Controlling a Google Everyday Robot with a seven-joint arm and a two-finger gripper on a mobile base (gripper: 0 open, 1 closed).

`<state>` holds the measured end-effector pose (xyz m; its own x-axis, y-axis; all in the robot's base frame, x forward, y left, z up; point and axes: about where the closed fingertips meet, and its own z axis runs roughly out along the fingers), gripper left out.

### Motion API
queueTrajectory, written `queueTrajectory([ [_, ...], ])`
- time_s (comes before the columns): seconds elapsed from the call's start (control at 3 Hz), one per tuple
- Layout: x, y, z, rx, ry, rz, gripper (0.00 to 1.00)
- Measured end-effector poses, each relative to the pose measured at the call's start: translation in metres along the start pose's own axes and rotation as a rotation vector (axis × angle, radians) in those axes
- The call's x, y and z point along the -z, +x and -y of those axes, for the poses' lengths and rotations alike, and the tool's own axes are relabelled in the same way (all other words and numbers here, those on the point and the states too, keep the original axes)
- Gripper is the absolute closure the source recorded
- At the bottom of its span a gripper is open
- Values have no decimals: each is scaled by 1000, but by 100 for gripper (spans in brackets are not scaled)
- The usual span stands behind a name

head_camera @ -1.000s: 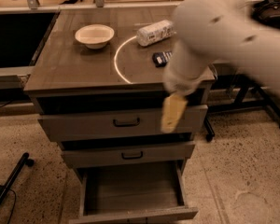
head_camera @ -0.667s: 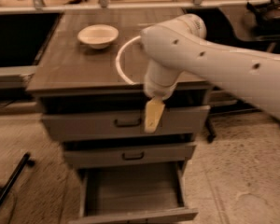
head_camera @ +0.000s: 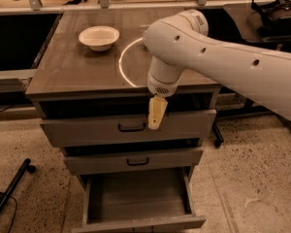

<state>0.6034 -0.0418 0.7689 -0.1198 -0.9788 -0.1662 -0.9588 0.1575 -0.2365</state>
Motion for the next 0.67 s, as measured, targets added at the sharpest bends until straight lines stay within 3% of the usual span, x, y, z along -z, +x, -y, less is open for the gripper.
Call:
queueTrajectory([
  [0.33,1,0,0,0,1,0,0],
  [0.67,21,11,8,-9,45,19,0],
])
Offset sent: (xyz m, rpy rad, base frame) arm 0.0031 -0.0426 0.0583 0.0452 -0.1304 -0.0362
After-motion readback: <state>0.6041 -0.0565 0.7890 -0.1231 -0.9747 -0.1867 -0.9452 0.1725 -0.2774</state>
